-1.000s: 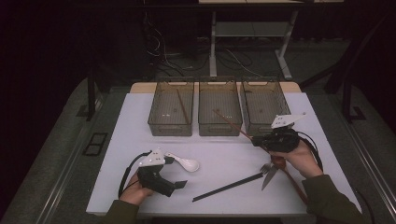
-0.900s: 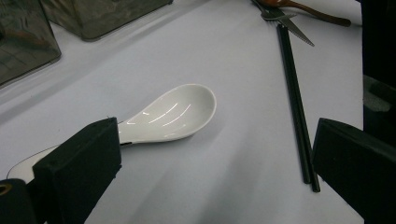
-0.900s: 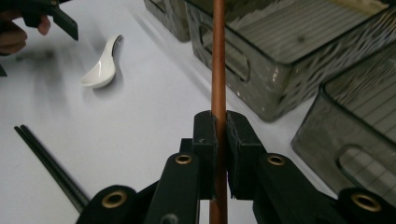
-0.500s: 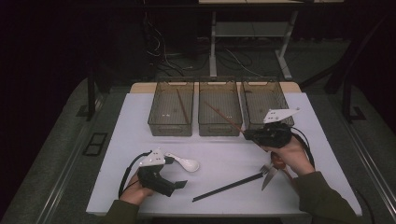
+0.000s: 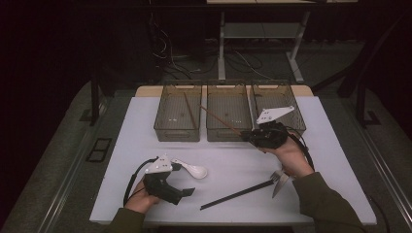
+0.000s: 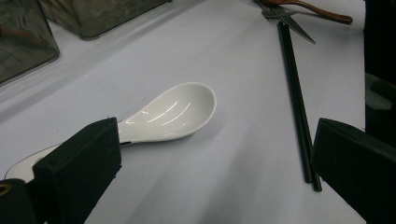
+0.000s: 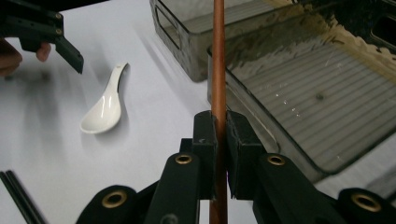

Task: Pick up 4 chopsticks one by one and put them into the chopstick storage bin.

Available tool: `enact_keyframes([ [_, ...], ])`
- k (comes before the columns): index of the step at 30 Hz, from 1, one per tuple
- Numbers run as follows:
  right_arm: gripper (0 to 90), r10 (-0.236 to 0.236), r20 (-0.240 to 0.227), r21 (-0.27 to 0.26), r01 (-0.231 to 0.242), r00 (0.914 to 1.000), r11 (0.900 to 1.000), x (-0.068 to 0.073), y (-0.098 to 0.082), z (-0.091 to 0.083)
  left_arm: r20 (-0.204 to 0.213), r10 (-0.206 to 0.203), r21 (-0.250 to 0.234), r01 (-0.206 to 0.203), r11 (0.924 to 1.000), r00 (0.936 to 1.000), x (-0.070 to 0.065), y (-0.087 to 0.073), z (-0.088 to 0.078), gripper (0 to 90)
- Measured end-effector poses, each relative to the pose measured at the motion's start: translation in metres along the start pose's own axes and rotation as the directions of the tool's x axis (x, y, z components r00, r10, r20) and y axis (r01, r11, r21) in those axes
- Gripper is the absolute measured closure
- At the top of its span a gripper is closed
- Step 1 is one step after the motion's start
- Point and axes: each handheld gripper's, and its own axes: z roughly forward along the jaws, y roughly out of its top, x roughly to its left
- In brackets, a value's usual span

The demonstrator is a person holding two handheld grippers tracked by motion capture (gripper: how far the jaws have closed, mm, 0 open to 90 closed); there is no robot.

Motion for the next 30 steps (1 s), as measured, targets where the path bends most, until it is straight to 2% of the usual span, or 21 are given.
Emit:
enact_keyframes([
  [11, 82.8, 0.020, -0.018, -0.027, -0.021, 0.9996, 0.999, 0.000, 0.030, 0.013, -0.006, 0.003, -0.001, -0.003, 1.0000, 1.0000, 0.001, 0.000, -0.001, 0.8],
  [13, 82.8, 0.019, -0.003, -0.023, -0.019, 0.9998, 1.000, -0.001, 0.036, 0.017, -0.006, 0.003, -0.003, -0.003, 1.0000, 1.0000, 0.000, 0.000, -0.001, 0.8],
  [21, 82.8, 0.046, 0.000, -0.047, -0.046, 0.9990, 0.998, -0.007, 0.054, 0.031, -0.009, 0.006, -0.002, -0.006, 1.0000, 0.9999, 0.000, 0.001, -0.002, 0.8],
  [30, 82.8, 0.053, 0.018, -0.063, -0.051, 0.9985, 0.997, -0.009, 0.077, 0.053, -0.009, 0.008, -0.004, -0.008, 1.0000, 0.9999, 0.000, 0.001, -0.002, 0.8],
])
